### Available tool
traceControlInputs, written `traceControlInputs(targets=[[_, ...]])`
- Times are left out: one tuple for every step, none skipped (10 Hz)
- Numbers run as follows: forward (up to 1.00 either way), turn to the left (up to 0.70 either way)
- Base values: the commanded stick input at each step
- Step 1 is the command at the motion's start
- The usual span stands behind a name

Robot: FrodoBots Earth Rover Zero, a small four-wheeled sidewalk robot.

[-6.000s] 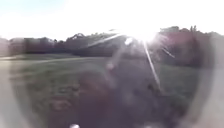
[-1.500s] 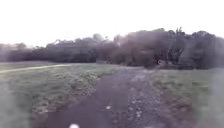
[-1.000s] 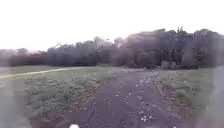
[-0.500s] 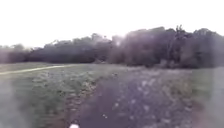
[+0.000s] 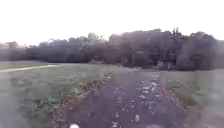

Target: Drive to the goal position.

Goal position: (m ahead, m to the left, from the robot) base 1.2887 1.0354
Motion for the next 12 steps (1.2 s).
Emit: traceControlInputs(targets=[[0.85,-0.15],[0.85,-0.31],[0.85,-0.28],[0.85,0.0],[0.85,0.0],[0.85,0.0],[0.85,-0.18],[0.85,-0.29],[0.58,-0.47],[0.2,-0.7],[0.0,-0.81],[0.0,-0.81]])
